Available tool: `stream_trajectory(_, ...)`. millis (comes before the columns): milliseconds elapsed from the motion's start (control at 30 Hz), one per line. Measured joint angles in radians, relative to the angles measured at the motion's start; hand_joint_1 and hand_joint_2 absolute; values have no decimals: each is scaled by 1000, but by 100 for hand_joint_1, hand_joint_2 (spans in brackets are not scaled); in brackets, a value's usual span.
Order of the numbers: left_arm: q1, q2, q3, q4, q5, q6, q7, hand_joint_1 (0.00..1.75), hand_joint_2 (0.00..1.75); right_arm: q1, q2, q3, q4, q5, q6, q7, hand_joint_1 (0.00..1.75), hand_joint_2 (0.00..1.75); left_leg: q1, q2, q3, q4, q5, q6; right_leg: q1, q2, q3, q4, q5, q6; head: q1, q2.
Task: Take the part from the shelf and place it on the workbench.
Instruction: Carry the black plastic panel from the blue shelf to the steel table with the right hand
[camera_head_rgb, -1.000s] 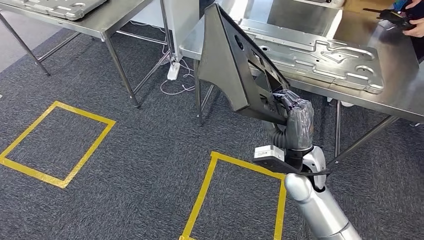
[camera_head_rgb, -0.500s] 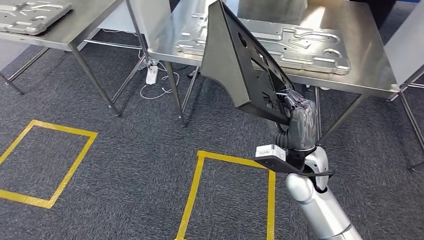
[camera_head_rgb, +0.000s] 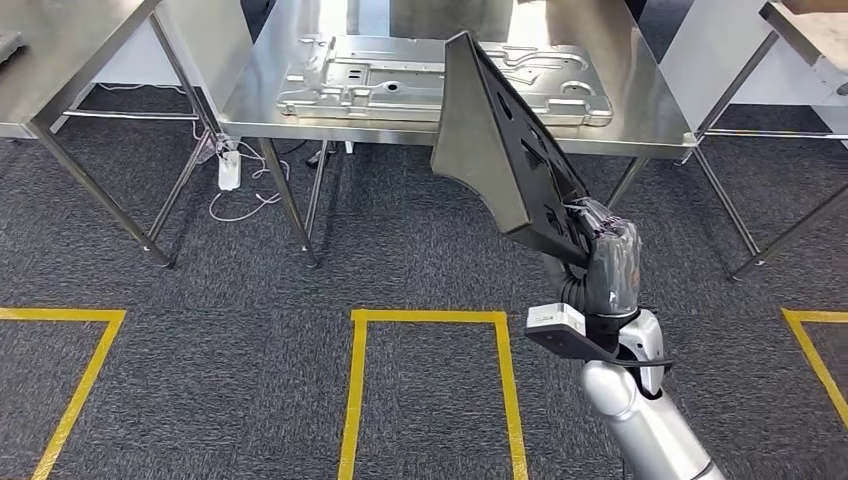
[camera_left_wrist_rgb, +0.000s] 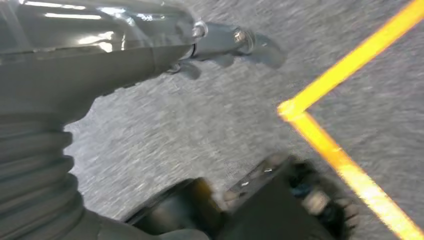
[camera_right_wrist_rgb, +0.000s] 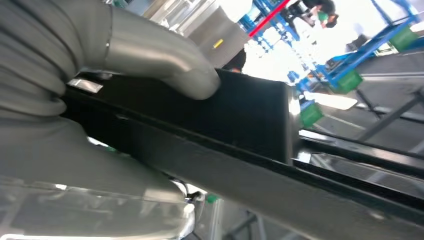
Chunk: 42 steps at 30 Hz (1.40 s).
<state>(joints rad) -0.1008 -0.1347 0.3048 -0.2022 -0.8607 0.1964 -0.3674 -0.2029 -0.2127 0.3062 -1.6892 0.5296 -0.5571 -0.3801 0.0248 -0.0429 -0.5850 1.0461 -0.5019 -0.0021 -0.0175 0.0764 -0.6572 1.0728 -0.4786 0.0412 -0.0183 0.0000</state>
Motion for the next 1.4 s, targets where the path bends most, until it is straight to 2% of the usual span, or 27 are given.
stream_trajectory(33, 1, -2, 0, 0, 1, 2, 0, 0, 175, 0, -2, -2, -2, 0, 1, -1, 175, 175, -1, 14, 1, -1, 0, 4, 2, -30, -24, 48, -27, 1, 8, 0)
stream_trajectory(100, 5, -3, -1, 0, 3, 3, 0, 0, 175, 0, -4, -5, -3, 1, 3, -1, 175, 175, -3, 45, 2, -1, -2, 9, 2, -56, -87, 180, -83, 3, 24, 0)
stream_trajectory(133, 8, -3, -1, 0, 4, 3, 0, 0, 175, 2, -5, -6, -3, -1, 6, 0, 175, 175, -3, 60, 2, -1, -4, 10, 2, -60, -109, 225, -94, 4, 28, 0)
stream_trajectory(167, 9, -4, -1, 0, 4, 2, 0, 0, 175, 3, -5, -8, -3, -6, 12, 1, 175, 175, -3, 74, 3, -1, -6, 10, 1, -63, -113, 235, -87, 4, 33, 0)
stream_trajectory(233, 9, -5, -1, 0, 4, 2, 1, 0, 175, 1, -5, -13, -2, -28, 32, 3, 175, 175, -2, 96, 8, -1, -10, 6, -1, -79, -61, 138, -30, 5, 41, 0)
stream_trajectory(300, 8, -5, -2, 0, 1, -1, 3, 0, 175, -9, -1, -16, 4, -52, 60, 8, 175, 175, -6, 112, 15, -1, -17, -3, 3, -118, 9, 9, 13, 4, 47, 0)
stream_trajectory(367, 7, -5, -3, 0, -5, -6, 6, 0, 175, -25, 9, -16, 41, -64, 93, 18, 175, 175, -13, 127, 22, -4, -20, -13, 10, -132, 33, -36, 15, -1, 45, 0)
stream_trajectory(400, 5, -5, -3, 0, -8, -10, 7, 0, 175, -33, 18, -16, 78, -65, 103, 20, 175, 175, -14, 135, 26, -7, -21, -18, 12, -122, 33, -37, 16, -7, 40, 0)
stream_trajectory(433, 2, -5, -4, 0, -11, -13, 8, 0, 175, -39, 27, -16, 122, -63, 107, 16, 175, 175, -13, 136, 31, -10, -23, -23, 9, -114, 34, -38, 16, -12, 35, 0)
stream_trajectory(500, -6, -5, -4, -1, -13, -17, 7, 0, 175, -47, 53, -17, 217, -64, 99, -12, 175, 175, -9, 105, 23, 20, -46, -31, 2, -99, 38, -42, 17, -26, 26, 0)
stream_trajectory(567, -10, -5, -5, -2, -13, -18, 5, 0, 175, -47, 82, -18, 294, -72, 90, -43, 175, 175, -8, 61, -31, 134, -103, -34, -1, -84, 40, -43, 17, -38, 13, 0)
stream_trajectory(600, -9, -5, -4, -2, -12, -18, 3, 0, 175, -42, 94, -18, 322, -77, 87, -53, 175, 175, -8, 51, -68, 205, -131, -34, -1, -74, 40, -43, 16, -42, 6, 0)
stream_trajectory(633, -9, -5, -4, -2, -12, -18, 2, 0, 175, -33, 104, -19, 343, -80, 84, -58, 175, 175, -9, 47, -97, 259, -144, -34, 0, -64, 41, -42, 16, -43, 1, 0)
stream_trajectory(667, -8, -5, -4, -2, -13, -18, 2, 0, 175, -24, 111, -19, 358, -82, 81, -61, 175, 175, -9, 45, -111, 279, -139, -34, 0, -54, 41, -41, 15, -43, -3, 0)
stream_trajectory(733, -8, -5, -4, -2, -17, -18, 5, 0, 175, -6, 121, -24, 376, -84, 73, -62, 175, 175, -6, 38, -82, 195, -72, -34, -2, -30, 44, -38, 12, -41, -9, 0)
stream_trajectory(800, -3, -5, -5, -1, -22, -17, 10, 0, 175, 8, 125, -33, 381, -82, 59, -62, 175, 175, 2, -2, -30, 67, -15, -34, -4, -7, 42, -31, 7, -32, -13, 0)
stream_trajectory(867, 2, -4, -5, 0, -24, -16, 12, 0, 175, 19, 125, -46, 379, -76, 42, -61, 175, 175, 5, -32, -10, 19, -8, -31, -5, 13, 35, -28, 8, -20, -14, 0)
stream_trajectory(933, 2, -4, -5, 0, -25, -14, 12, 0, 175, 36, 123, -66, 363, -80, 31, -61, 175, 175, 1, -21, -9, 15, -8, -21, -7, 28, 31, -33, 12, -7, -12, 0)
stream_trajectory(1000, 2, -4, -5, 0, -25, -11, 11, 0, 175, 52, 116, -94, 324, -96, 30, -60, 175, 175, 1, -2, -5, 10, -6, -6, -5, 4, 17, -12, -2, 1, -7, 0)
stream_trajectory(1033, 4, -4, -5, 0, -25, -10, 10, 0, 175, 55, 110, -110, 297, -105, 33, -60, 175, 175, 2, 9, -3, 8, -5, -1, -3, -18, -3, 28, -24, 3, 0, 0)
stream_trajectory(1100, 8, -3, -4, 0, -25, -7, 9, 0, 175, 55, 97, -141, 236, -119, 43, -55, 175, 175, -1, 35, -2, 8, -7, 7, -3, -54, -68, 157, -81, 5, 19, 0)
stream_trajectory(1167, 10, -3, -4, 0, -25, -6, 9, 0, 175, 55, 84, -161, 186, -125, 55, -47, 175, 175, -1, 59, 0, 8, -10, 9, -4, -61, -115, 246, -100, 6, 30, 0)
stream_trajectory(1200, 10, -3, -4, 0, -25, -6, 9, 0, 175, 54, 77, -167, 164, -125, 59, -45, 175, 175, 0, 71, 3, 8, -13, 8, -4, -64, -111, 235, -81, 7, 35, 0)
stream_trajectory(1233, 10, -3, -4, 0, -25, -7, 10, 0, 175, 52, 69, -173, 142, -124, 62, -43, 175, 175, 2, 81, 7, 8, -16, 6, -4, -71, -87, 186, -49, 7, 39, 0)
stream_trajectory(1300, 10, -3, -4, 0, -24, -8, 9, 0, 175, 36, 50, -179, 94, -121, 71, -38, 175, 175, -2, 99, 14, 9, -23, -3, -1, -107, -16, 47, 12, 7, 49, 0)
stream_trajectory(1367, 10, -4, -4, 0, -23, -10, 8, 0, 175, -1, 29, -179, 46, -136, 97, -17, 175, 175, -11, 115, 19, 8, -29, -13, 4, -131, 18, -21, 25, 5, 48, 0)
stream_trajectory(1400, 11, -5, -4, 0, -21, -11, 8, 0, 175, -21, 17, -179, 23, -156, 117, -1, 175, 175, -15, 124, 21, 5, -30, -16, 6, -126, 19, -25, 20, 2, 42, 0)
